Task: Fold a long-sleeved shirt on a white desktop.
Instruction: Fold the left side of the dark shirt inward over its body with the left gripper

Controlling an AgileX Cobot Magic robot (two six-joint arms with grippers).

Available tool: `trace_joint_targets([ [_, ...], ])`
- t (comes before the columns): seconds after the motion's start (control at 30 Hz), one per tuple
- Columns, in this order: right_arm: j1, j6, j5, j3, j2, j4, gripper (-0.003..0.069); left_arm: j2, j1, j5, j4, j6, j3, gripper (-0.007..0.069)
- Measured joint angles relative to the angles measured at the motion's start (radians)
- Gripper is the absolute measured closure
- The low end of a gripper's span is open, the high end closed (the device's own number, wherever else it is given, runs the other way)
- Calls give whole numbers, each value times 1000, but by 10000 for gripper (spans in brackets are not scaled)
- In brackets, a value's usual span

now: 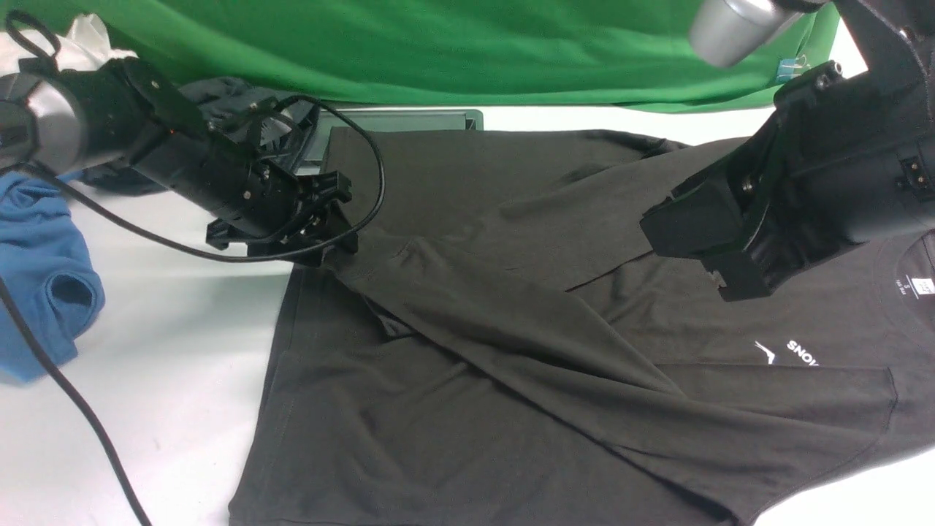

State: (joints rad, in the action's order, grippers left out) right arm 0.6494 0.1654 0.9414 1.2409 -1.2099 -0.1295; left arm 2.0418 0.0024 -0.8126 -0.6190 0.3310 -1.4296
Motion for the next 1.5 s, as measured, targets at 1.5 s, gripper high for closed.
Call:
trace_joint_targets([
  [1.5,0,0,3,0,0,0,418,69,-26,-22,-472,393,-86,545],
])
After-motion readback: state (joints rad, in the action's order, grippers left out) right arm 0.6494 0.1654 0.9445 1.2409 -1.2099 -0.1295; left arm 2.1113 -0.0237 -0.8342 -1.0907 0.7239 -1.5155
